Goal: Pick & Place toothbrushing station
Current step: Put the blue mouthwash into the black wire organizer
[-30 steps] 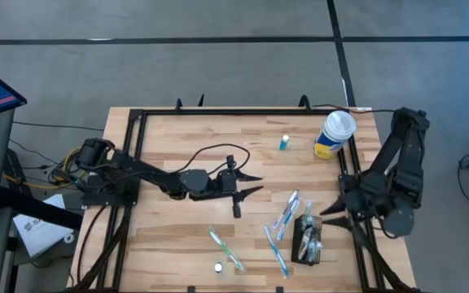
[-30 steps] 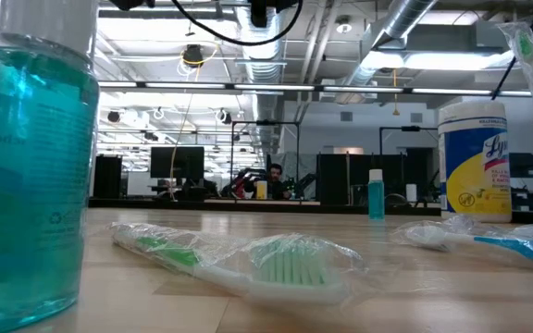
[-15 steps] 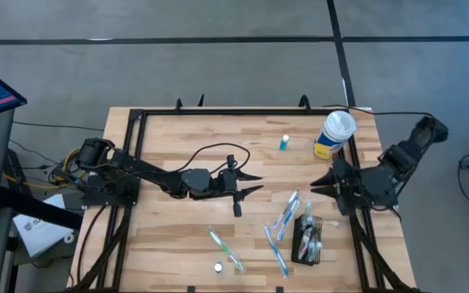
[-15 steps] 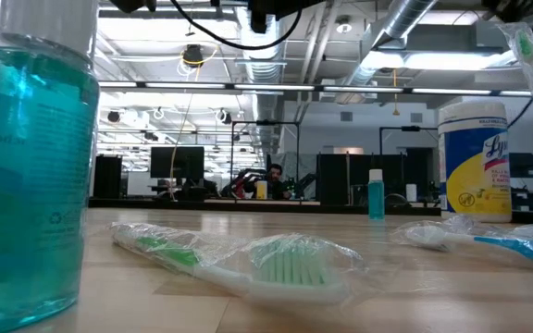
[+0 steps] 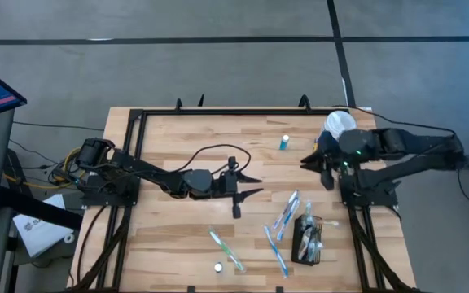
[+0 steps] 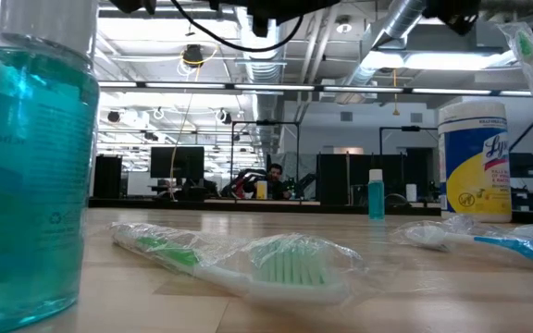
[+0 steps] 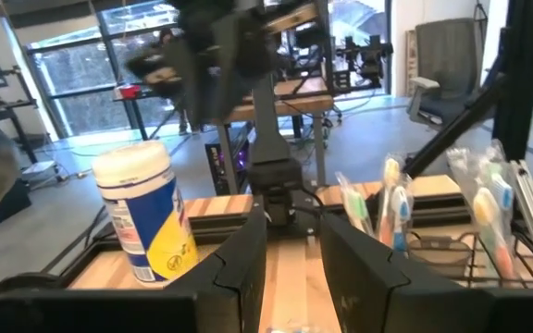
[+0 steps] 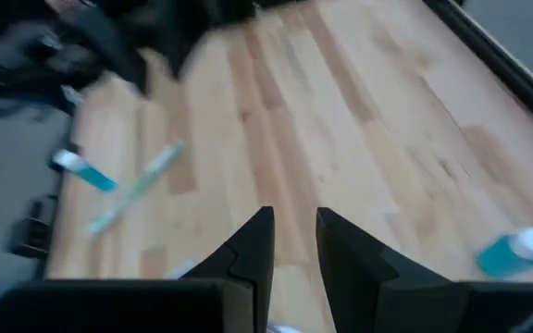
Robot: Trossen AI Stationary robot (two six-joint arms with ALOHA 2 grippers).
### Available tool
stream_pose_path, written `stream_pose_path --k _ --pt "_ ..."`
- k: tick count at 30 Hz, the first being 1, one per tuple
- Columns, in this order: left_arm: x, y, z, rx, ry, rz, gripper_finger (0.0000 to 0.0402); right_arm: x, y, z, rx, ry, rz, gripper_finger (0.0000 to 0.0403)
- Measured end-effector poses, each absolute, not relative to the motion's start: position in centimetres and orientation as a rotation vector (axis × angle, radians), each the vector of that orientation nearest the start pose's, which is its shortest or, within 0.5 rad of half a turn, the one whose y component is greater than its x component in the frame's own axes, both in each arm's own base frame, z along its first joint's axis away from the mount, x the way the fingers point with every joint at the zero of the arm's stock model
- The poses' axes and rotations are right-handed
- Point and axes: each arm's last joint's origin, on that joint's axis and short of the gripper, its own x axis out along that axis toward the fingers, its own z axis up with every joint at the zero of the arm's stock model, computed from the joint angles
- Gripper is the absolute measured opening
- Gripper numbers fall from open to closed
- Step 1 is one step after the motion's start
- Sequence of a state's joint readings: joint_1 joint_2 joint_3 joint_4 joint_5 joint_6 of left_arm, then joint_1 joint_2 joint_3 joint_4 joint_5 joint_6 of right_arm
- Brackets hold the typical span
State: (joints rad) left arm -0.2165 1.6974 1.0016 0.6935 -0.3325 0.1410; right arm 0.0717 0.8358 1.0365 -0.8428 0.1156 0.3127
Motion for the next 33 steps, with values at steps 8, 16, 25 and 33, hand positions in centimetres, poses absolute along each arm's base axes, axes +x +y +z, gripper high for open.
stream_pose_path --k 8,16,25,33 --pt "36.8 -7.2 25.2 0.148 0.034 0.097 0.0099 17.6 -3.5 35.2 0.213 0.824 -0.19 0.0075" --pt "36.8 -7.2 25.2 0.152 0.035 0.097 0.0099 19.7 -7.1 35.1 0.106 1.009 -0.162 0.0075" --pt "36.9 -6.9 25.1 0.166 0.04 0.105 0.0099 21.4 -10.1 33.0 -0.016 1.118 -0.108 0.0075" --pt "37.0 -6.2 25.1 0.167 0.043 0.124 0.0099 22.3 -12.8 31.0 -0.045 1.195 -0.102 0.0075"
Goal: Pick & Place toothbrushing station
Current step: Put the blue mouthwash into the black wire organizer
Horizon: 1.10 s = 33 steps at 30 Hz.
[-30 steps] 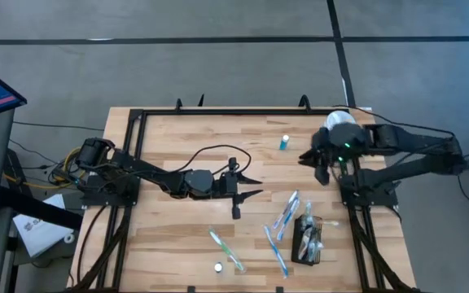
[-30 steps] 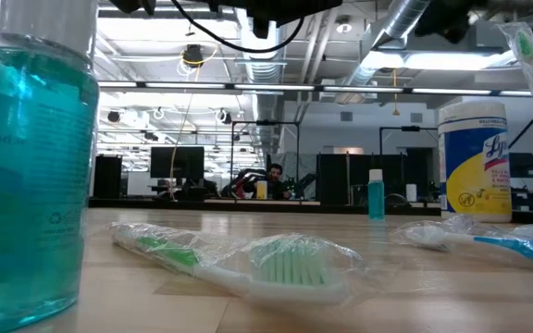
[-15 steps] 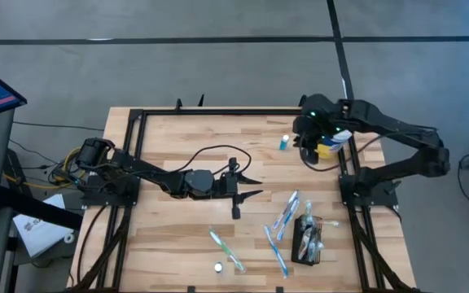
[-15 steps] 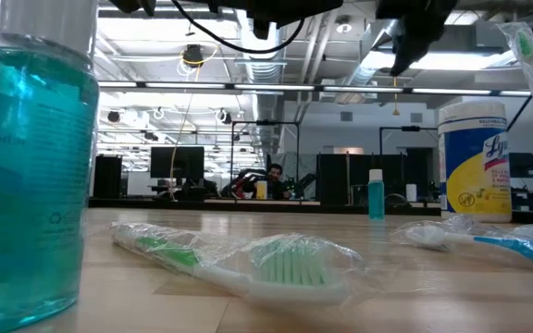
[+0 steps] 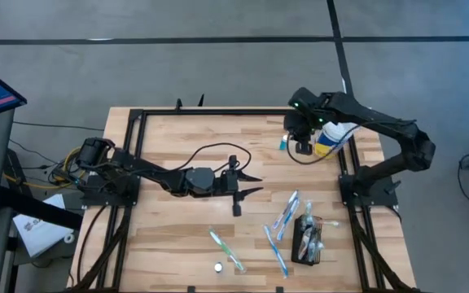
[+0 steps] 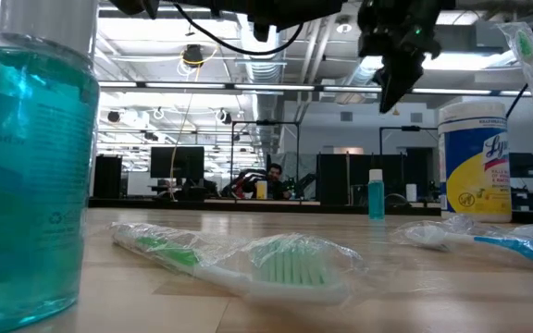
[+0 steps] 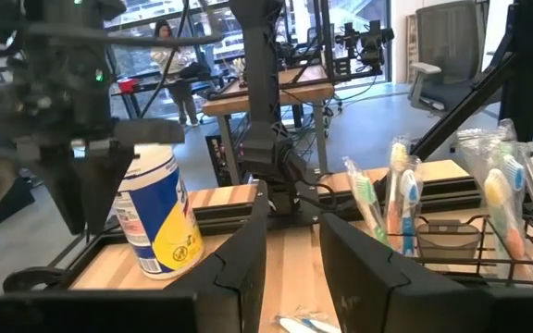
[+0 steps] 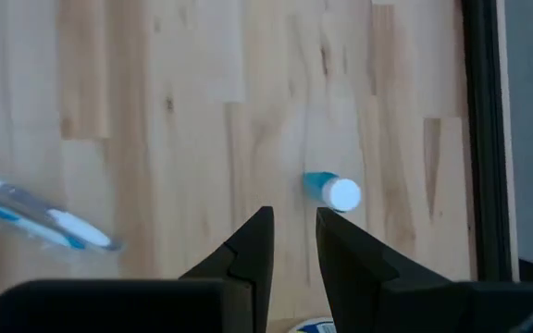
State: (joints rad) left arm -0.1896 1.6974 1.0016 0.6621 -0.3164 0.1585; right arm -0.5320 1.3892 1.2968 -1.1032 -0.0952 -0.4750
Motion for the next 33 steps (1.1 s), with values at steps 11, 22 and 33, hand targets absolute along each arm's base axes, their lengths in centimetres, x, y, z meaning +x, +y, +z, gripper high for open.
stream_pose_path --k 11,22,33 --pt "37.2 -4.9 25.1 0.168 0.048 0.159 0.0099 23.4 -15.3 27.9 0.076 1.329 -0.181 0.006" --pt "37.2 -4.7 25.0 0.167 0.057 0.163 0.0099 24.9 -16.4 24.7 0.126 1.446 -0.131 0.0059" --pt "37.2 -4.7 24.7 0.171 0.093 0.16 0.0099 22.9 -19.3 24.4 0.231 1.389 -0.155 0.0058"
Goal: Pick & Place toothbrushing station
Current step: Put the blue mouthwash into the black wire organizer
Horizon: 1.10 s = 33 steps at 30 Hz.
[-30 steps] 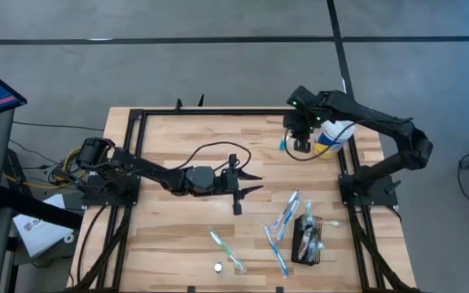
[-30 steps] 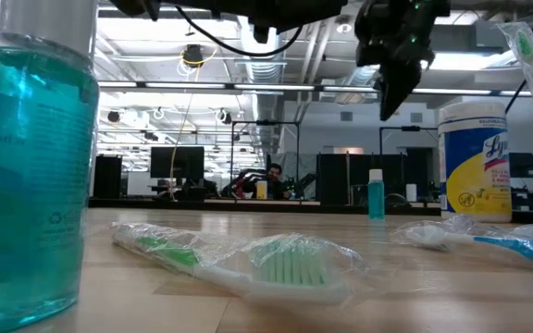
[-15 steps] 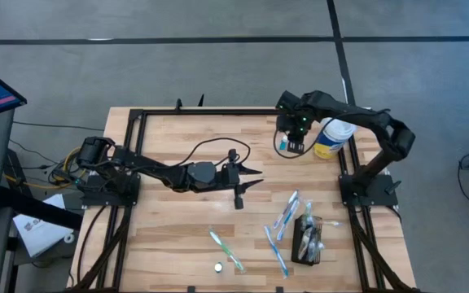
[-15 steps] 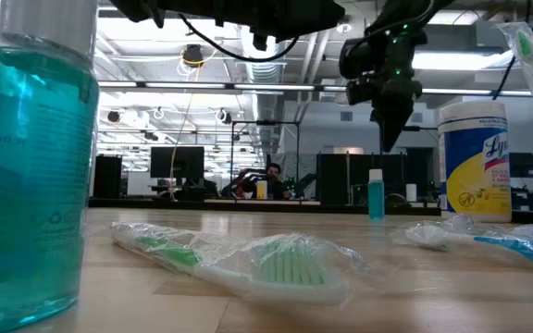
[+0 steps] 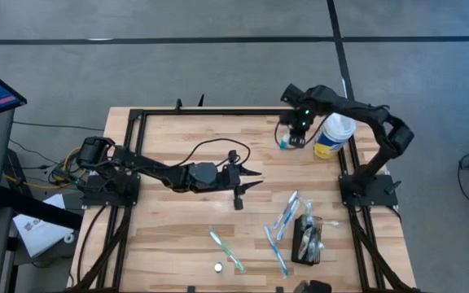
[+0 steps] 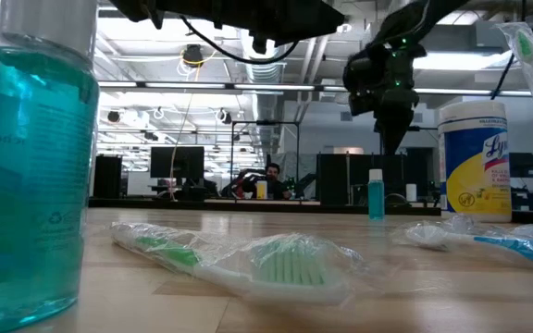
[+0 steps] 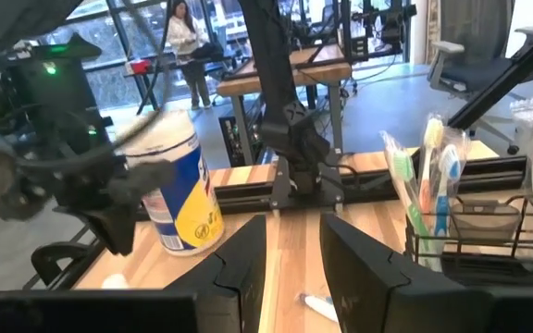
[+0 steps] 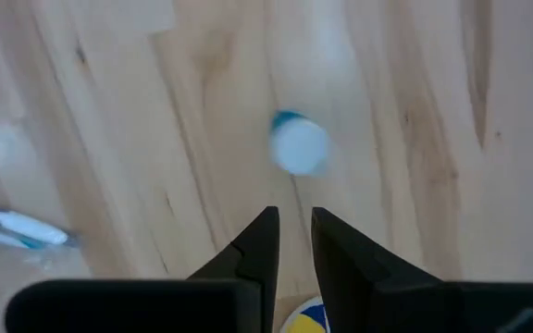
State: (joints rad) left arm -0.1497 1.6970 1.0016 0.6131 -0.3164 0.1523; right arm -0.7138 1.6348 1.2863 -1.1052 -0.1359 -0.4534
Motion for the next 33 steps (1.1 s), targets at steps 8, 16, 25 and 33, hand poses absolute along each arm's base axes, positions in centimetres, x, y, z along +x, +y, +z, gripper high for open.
stream_pose_path --k 8,16,25,33 --pt "37.2 -4.7 24.7 0.171 0.093 0.16 0.0099 21.2 -20.9 24.5 0.409 1.263 -0.082 0.0058" --pt "37.2 -4.7 24.6 0.17 0.094 0.16 0.0099 21.6 -20.8 24.7 0.375 1.237 -0.086 0.0041" --pt "37.2 -4.8 24.6 0.17 0.094 0.158 0.0099 22.1 -20.4 24.7 0.394 1.234 -0.098 0.0039" --pt "37.2 -4.8 24.7 0.17 0.094 0.158 0.0099 22.3 -20.7 24.7 0.372 1.213 -0.116 0.0095"
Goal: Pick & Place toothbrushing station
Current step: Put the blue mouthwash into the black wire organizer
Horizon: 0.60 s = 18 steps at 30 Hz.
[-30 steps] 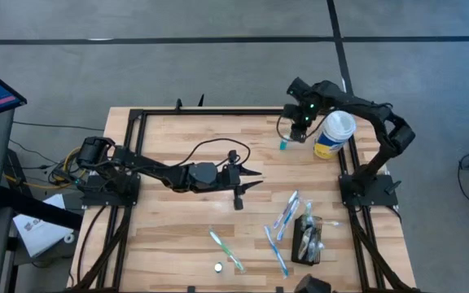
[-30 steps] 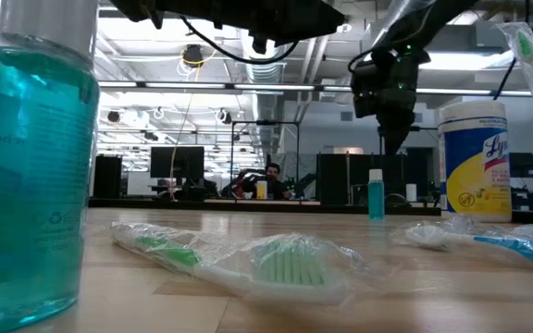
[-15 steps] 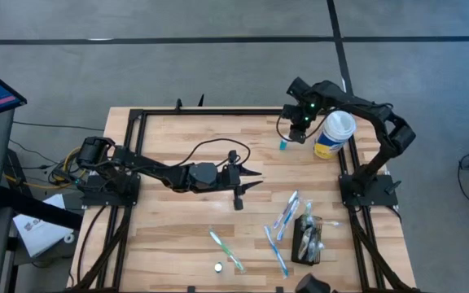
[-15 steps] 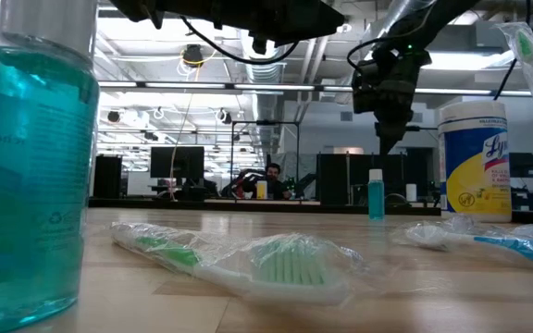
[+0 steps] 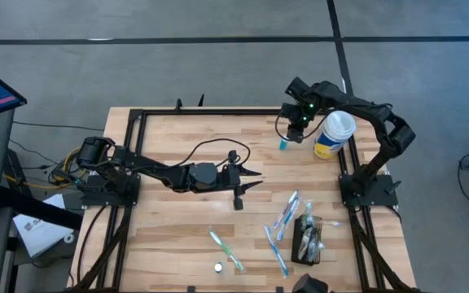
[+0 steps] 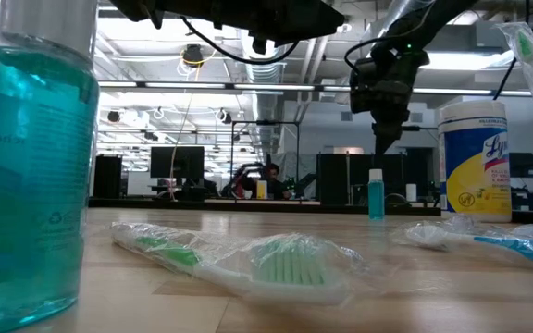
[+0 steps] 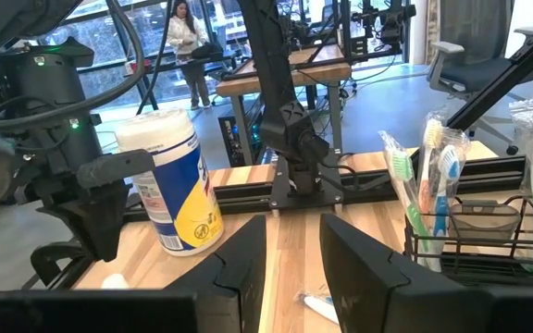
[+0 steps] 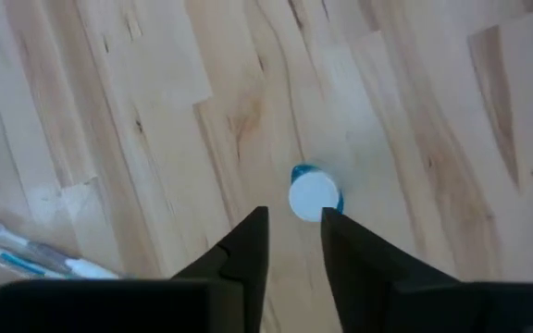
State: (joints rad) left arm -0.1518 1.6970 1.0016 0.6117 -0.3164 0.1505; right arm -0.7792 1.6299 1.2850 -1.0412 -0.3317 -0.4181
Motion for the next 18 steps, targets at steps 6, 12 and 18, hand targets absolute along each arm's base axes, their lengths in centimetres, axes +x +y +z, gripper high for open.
stream_pose_path --k 6,12,18 --pt "37.2 -4.8 24.7 0.17 0.094 0.158 0.0099 22.7 -20.5 24.7 0.305 1.203 -0.078 0.0147" --pt "37.2 -4.8 24.7 0.17 0.094 0.158 0.0099 23.4 -19.9 24.7 0.139 1.225 -0.003 0.0179" --pt "37.2 -4.8 24.7 0.17 0.094 0.158 0.0099 24.0 -19.0 24.7 -0.015 1.264 0.069 0.0182"
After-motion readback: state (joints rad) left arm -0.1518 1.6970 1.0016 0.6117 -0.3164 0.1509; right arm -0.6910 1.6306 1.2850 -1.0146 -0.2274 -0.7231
